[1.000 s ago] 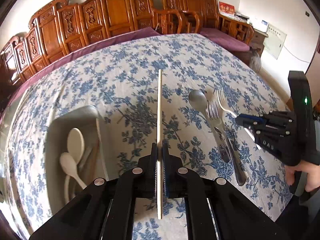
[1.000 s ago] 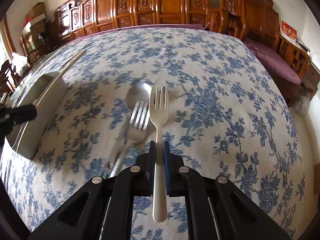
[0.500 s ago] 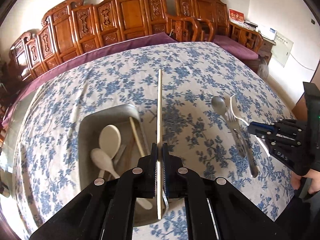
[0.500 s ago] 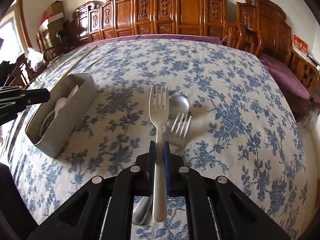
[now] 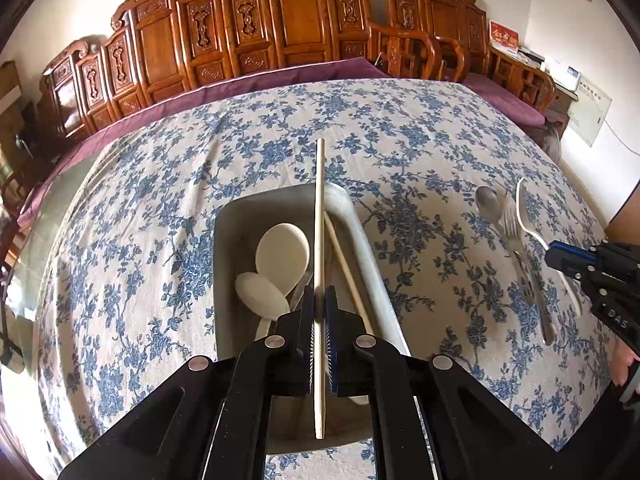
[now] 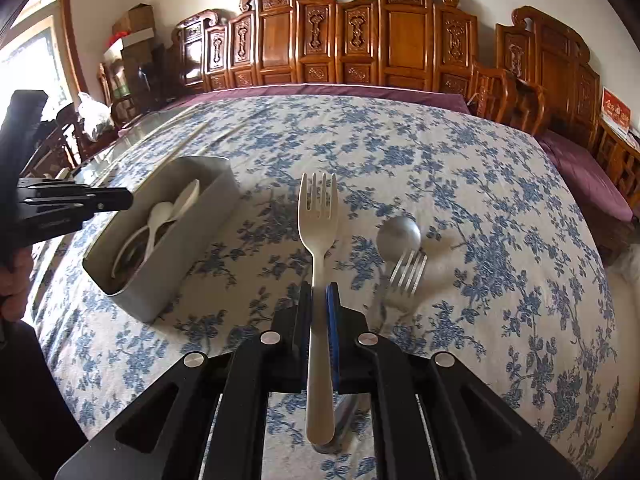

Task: Organize utensils
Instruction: 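Carry the chopstick into the metal box and open the left tool, then carry the white fork into the metal box and open the right tool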

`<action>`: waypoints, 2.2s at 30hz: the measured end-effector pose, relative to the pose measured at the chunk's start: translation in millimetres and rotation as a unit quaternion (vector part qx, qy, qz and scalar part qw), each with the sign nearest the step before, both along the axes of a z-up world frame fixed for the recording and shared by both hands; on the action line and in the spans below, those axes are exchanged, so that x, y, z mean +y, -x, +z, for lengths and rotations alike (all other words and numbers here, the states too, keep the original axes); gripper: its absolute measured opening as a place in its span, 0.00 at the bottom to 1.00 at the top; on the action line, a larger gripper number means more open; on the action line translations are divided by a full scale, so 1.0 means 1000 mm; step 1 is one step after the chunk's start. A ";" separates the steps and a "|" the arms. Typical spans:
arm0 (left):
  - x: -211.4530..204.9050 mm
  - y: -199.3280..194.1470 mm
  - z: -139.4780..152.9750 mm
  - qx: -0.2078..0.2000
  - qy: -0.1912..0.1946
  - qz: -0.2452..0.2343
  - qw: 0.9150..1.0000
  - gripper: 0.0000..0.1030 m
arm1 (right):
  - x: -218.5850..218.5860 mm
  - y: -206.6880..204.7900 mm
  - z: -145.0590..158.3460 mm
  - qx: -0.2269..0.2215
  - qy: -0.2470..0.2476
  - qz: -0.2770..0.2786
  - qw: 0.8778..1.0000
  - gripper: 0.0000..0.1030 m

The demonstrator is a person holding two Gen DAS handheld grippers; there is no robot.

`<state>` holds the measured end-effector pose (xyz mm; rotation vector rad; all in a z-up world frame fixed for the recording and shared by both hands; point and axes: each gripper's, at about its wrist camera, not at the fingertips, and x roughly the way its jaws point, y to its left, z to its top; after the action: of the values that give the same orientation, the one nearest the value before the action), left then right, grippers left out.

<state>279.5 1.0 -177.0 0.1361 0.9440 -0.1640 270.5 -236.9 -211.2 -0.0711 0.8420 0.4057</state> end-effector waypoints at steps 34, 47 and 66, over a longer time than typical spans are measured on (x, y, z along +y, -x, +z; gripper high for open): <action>0.045 0.024 -0.007 -0.034 0.002 0.055 0.998 0.55 | 0.042 0.019 0.011 -0.003 -0.003 0.038 0.999 0.09; 0.072 0.031 0.005 -0.064 0.023 0.076 0.995 0.88 | 0.088 0.026 0.018 0.000 -0.003 0.066 0.998 0.09; 0.140 0.026 0.014 -0.070 0.053 0.137 0.987 0.92 | 0.181 -0.017 0.028 0.001 -0.024 0.098 0.995 0.09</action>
<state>253.6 141.3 -163.3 -0.0802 0.8036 0.0488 287.3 -56.4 -183.1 -0.1093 0.8292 0.6111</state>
